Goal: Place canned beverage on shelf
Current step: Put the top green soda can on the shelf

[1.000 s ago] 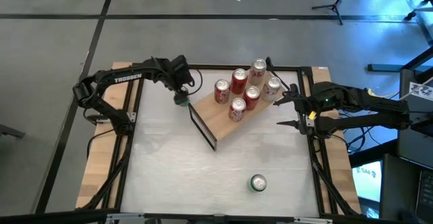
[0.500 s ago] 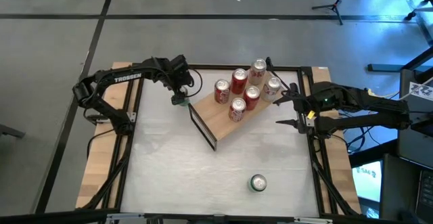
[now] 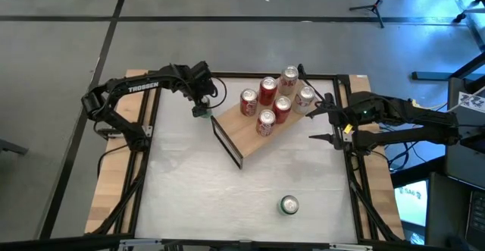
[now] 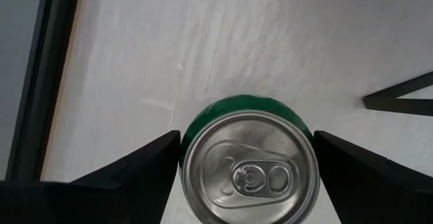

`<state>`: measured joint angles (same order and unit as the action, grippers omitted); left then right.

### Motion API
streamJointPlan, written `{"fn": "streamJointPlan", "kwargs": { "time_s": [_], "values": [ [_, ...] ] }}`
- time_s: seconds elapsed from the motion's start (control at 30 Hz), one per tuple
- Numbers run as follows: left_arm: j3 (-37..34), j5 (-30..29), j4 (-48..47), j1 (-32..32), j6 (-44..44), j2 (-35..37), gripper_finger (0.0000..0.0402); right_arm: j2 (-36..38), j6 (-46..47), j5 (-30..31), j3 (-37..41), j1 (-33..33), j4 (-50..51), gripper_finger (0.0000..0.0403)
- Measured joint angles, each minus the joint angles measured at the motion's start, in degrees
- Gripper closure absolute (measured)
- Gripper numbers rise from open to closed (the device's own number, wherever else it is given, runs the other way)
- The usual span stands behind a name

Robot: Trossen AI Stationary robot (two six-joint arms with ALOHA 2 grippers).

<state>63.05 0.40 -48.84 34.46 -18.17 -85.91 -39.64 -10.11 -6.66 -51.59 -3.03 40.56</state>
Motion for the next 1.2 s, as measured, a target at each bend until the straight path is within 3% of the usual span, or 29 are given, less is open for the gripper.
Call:
{"fn": "streamJointPlan", "kwargs": {
  "time_s": [0.27, 0.57, 0.7, 1.0, 1.2],
  "values": [
    [0.00, -0.03, 0.11, 0.00, -0.02, -0.02, 0.0080, 0.97, 0.00, -2.11, 0.00, 0.02, -0.10, 0.0054],
    [-0.17, -2.23, -0.11, 0.04, 0.27, -0.17, 0.0022, 0.92, -0.01, -5.09, 0.02, 0.01, -0.33, 0.0054],
    [-0.17, -2.40, -0.04, 0.04, 5.16, -0.17, 0.0016, 0.91, -0.02, -4.96, 0.67, 0.02, -2.07, 0.0054],
    [-0.11, -2.89, 0.04, 0.02, 21.28, -0.09, 0.0015, 2.23, 3.16, -6.85, 12.25, 0.00, -14.56, 0.0054],
    [-0.09, -2.84, 0.06, 0.02, 27.08, -0.07, 0.0015, 2.81, 4.31, -8.51, 16.91, 0.02, -18.31, 0.0054]
  ]
}}
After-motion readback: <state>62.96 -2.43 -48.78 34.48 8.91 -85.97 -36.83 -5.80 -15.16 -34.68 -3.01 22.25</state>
